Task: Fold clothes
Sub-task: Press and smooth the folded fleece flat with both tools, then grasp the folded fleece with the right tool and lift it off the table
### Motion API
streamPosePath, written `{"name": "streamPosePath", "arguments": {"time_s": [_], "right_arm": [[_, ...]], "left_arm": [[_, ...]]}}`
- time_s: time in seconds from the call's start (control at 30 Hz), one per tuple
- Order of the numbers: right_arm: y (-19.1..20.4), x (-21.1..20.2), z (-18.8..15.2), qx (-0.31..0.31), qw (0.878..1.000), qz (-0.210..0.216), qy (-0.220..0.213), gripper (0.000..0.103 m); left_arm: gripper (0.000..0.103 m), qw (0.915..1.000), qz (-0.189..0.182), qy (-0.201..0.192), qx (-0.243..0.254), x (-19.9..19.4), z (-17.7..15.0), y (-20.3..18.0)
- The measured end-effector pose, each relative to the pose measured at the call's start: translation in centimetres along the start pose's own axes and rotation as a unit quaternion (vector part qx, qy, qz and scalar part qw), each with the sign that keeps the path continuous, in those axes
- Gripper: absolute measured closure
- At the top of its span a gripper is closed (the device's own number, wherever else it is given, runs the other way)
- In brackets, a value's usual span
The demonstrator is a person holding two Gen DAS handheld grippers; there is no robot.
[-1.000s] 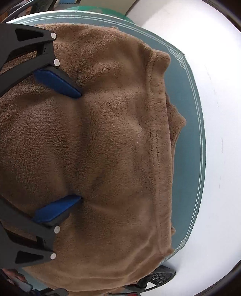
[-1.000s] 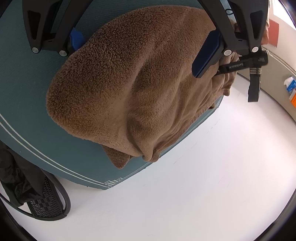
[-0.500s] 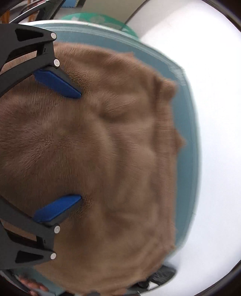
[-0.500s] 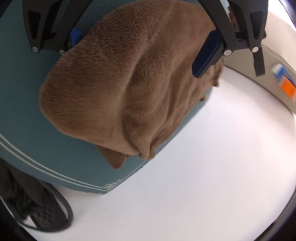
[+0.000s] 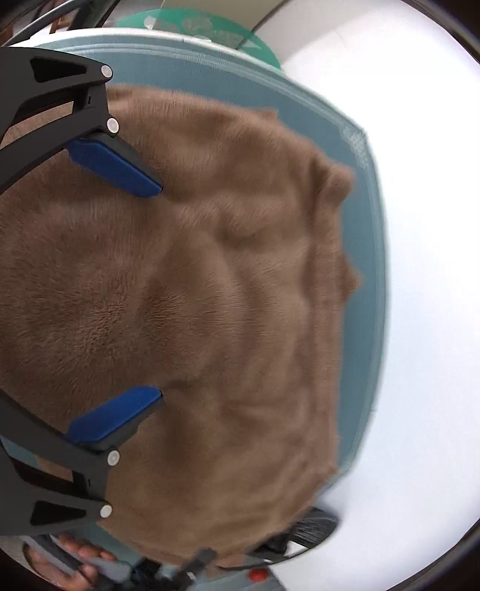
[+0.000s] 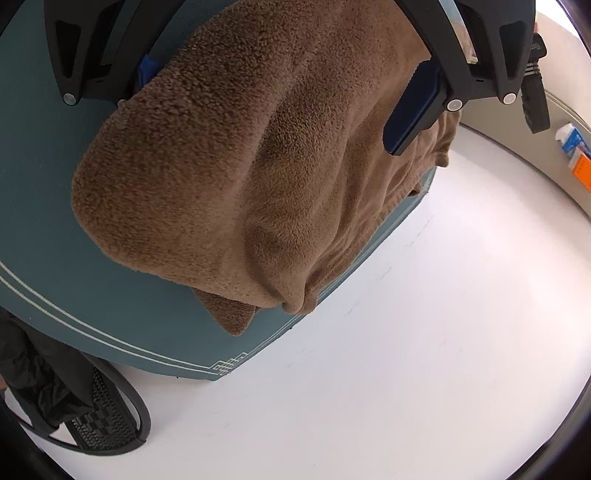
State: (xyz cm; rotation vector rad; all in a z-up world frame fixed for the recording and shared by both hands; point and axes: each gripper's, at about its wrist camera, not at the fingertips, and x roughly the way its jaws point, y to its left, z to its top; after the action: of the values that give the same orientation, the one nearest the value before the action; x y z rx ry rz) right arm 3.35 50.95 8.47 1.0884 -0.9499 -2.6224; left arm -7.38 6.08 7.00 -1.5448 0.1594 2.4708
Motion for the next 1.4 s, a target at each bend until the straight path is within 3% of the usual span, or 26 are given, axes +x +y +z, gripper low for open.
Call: {"name": "streamPosePath", "arguments": {"time_s": [0.13,0.43,0.57,0.73,0.8,1.0,1.13,1.4], "right_arm": [[0.1,-0.1,-0.3,-0.022,1.000,0.004,0.003,0.000],[0.0,0.1,0.0,0.010,1.000,-0.001,0.000,0.004],[-0.6,-0.2,0.2,0.027,1.000,-0.006,-0.006,0.039],[-1.0,0.3,0.1,0.030,0.999,-0.012,-0.004,0.046],[-0.5,0.1,0.3,0.023,1.000,-0.013,-0.009,0.052],[4.8,-1.9,1.7,-0.065,0.996,-0.026,-0.059,0.060],[9.8,-2.3,2.2,-0.135,0.987,-0.031,-0.085,0.066],[17.9,-1.1,1.2,-0.213,0.972,-0.007,-0.104,0.073]], "left_arm": [[0.000,0.9996,0.016,-0.012,0.020,0.5,-0.2,-0.7],[0.000,0.9996,-0.021,-0.014,-0.010,-1.1,-0.1,1.7],[0.000,0.9990,-0.034,-0.024,-0.014,-2.1,-0.6,2.5],[0.000,0.9997,-0.020,-0.013,-0.003,-0.7,-1.5,1.7],[0.000,0.9995,-0.027,-0.018,-0.003,-2.1,-2.4,1.4],[0.000,0.9956,-0.073,-0.031,-0.049,-4.1,-2.4,4.2],[0.000,0.9933,-0.069,-0.044,-0.081,-5.4,-2.6,6.9],[0.000,0.9840,-0.092,-0.046,-0.146,-7.2,-4.5,13.0]]}}
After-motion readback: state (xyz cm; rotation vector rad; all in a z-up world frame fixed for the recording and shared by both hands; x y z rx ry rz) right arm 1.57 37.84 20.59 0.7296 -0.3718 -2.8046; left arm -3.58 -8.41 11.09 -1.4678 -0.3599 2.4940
